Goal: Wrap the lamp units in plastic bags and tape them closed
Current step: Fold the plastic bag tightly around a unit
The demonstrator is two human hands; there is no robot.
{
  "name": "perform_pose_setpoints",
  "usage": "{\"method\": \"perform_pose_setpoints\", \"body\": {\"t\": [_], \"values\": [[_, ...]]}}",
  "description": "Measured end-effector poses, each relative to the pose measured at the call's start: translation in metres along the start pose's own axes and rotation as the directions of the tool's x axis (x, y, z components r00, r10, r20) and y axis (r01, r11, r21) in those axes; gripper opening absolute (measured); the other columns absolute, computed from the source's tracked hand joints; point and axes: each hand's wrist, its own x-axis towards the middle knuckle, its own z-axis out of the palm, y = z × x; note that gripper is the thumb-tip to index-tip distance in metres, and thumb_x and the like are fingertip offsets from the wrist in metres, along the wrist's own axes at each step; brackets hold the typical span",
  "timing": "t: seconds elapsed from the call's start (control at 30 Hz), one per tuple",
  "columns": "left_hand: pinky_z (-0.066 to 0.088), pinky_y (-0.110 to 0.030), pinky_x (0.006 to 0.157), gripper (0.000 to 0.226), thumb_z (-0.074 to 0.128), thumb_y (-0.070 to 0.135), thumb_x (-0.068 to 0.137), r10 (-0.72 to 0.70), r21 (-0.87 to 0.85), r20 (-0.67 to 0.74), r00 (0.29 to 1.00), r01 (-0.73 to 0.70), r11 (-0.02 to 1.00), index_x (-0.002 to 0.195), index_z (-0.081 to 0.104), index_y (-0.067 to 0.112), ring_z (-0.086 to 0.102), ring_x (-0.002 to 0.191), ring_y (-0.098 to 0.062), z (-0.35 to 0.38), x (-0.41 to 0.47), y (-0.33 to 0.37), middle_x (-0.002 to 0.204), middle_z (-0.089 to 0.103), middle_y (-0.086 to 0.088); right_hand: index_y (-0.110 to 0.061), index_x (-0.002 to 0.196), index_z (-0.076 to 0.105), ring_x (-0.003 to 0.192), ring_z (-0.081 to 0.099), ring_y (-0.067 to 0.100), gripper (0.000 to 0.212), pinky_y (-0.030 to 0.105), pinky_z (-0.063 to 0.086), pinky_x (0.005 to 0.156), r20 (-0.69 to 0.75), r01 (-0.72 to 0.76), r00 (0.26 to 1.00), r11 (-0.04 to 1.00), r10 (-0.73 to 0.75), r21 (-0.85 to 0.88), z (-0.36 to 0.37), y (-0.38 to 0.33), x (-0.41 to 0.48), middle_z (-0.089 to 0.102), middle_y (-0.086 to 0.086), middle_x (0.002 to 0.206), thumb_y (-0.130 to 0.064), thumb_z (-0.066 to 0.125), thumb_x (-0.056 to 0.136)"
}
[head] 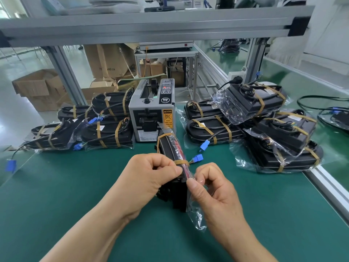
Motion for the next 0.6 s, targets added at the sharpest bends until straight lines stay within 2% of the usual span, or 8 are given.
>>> {"method": "perform_pose_setpoints", "body": {"t": [0.07, 0.13, 0.27, 0.37, 0.47, 0.6], "values": [[0.046, -0.023, 0.053, 0.015, 0.074, 0.013, 0.08, -0.021, -0.076, 0.027, 0.999, 0.023, 0.997, 0.067, 0.071, 0.007, 0.052, 0.054, -0.017, -0.0007, 0.0004, 0.0015, 0.064, 0.063, -0.011, -0.021, 0.068, 0.05, 0.071, 0.046, 0.009, 0.023, 0.018, 0.04, 0.064, 0.002, -0.004, 1.0, 1.0, 0.004, -0.011, -0.0008, 0.0001, -0.0002, 0.047, -0.004, 0.078, -0.027, 0.067, 0.081], [0.047, -0.024, 0.055, 0.015, 0.074, 0.012, 0.081, -0.024, -0.075, 0.045, 0.999, 0.028, 0.997, 0.069, 0.071, 0.005, 0.055, 0.056, -0.018, -0.0017, 0.0008, 0.0027, 0.066, 0.065, -0.012, -0.022, 0.068, 0.05, 0.069, 0.046, 0.008, 0.023, 0.017, 0.04, 0.063, 0.007, -0.008, 1.0, 1.0, 0.008, -0.004, -0.0007, -0.0003, -0.0003, 0.047, -0.005, 0.078, -0.029, 0.068, 0.081], [0.048, -0.031, 0.059, 0.02, 0.083, 0.025, 0.074, -0.002, -0.015, 0.04, 0.999, 0.003, 1.0, 0.068, 0.072, 0.009, 0.056, 0.059, -0.021, -0.0003, 0.0008, 0.0036, 0.066, 0.065, -0.012, -0.021, 0.068, 0.05, 0.065, 0.046, 0.004, 0.022, 0.014, 0.041, 0.058, 0.011, -0.007, 1.0, 1.0, 0.007, 0.021, 0.0006, -0.0015, -0.0006, 0.046, -0.005, 0.077, -0.023, 0.067, 0.082], [0.045, -0.035, 0.061, 0.024, 0.08, 0.033, 0.066, 0.015, 0.022, 0.011, 1.0, -0.015, 1.0, 0.069, 0.072, 0.01, 0.051, 0.061, -0.023, 0.001, 0.0009, 0.0023, 0.067, 0.058, -0.014, -0.019, 0.069, 0.05, 0.065, 0.047, 0.003, 0.022, 0.013, 0.041, 0.058, 0.007, -0.007, 1.0, 1.0, 0.007, 0.029, 0.0007, -0.002, -0.0004, 0.046, -0.005, 0.076, -0.022, 0.067, 0.081], [0.045, -0.03, 0.055, 0.022, 0.086, 0.028, 0.072, 0.025, 0.063, -0.012, 1.0, -0.024, 0.998, 0.07, 0.072, 0.011, 0.048, 0.06, -0.021, 0.0014, 0.0007, 0.0004, 0.064, 0.053, -0.01, -0.019, 0.068, 0.05, 0.065, 0.046, 0.003, 0.022, 0.014, 0.041, 0.058, 0.006, -0.011, 1.0, 1.0, 0.011, 0.024, 0.0009, -0.002, -0.0008, 0.046, -0.006, 0.076, -0.023, 0.068, 0.081], [0.04, -0.023, 0.051, 0.015, 0.081, 0.021, 0.077, 0.047, 0.119, -0.033, 0.998, -0.043, 0.992, 0.067, 0.071, 0.015, 0.043, 0.056, -0.016, 0.0014, -0.0003, -0.0012, 0.057, 0.047, 0.0, -0.02, 0.067, 0.05, 0.065, 0.046, 0.004, 0.023, 0.014, 0.041, 0.058, 0.003, -0.012, 1.0, 1.0, 0.012, 0.025, 0.0014, -0.0022, -0.0006, 0.047, -0.004, 0.077, -0.024, 0.068, 0.081]]}}
